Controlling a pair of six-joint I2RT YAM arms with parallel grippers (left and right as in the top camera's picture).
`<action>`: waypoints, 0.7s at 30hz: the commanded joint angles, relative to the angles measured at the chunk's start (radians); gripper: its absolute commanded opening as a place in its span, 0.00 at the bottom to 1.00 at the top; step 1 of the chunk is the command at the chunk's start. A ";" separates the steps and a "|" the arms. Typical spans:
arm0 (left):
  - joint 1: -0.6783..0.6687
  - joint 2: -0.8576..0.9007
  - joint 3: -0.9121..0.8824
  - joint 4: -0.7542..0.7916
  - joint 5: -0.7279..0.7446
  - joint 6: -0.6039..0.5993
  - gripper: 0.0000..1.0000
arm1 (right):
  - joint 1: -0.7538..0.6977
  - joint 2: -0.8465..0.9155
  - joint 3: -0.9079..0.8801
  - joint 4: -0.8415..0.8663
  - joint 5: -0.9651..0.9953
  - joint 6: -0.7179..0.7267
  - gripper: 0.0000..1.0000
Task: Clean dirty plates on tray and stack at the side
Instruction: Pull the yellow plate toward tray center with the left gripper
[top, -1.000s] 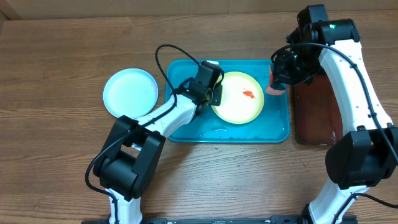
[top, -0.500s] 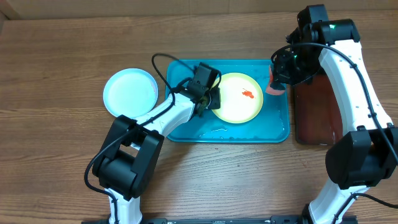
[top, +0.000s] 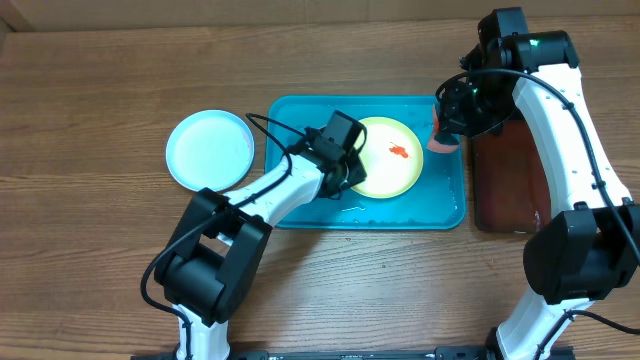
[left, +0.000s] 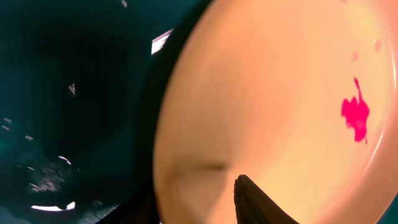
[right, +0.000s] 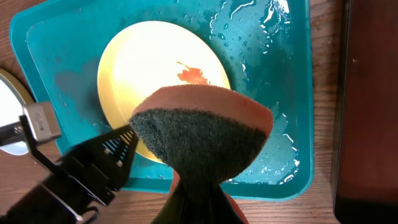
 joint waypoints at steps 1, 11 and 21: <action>-0.028 0.024 0.005 0.002 -0.021 -0.076 0.37 | 0.004 -0.009 -0.002 0.005 0.002 -0.007 0.04; -0.047 0.058 0.005 0.000 -0.062 -0.096 0.13 | 0.004 -0.009 -0.002 0.001 0.002 -0.008 0.04; -0.010 0.058 0.005 0.030 -0.259 0.188 0.04 | 0.004 -0.009 -0.002 0.007 0.002 -0.007 0.04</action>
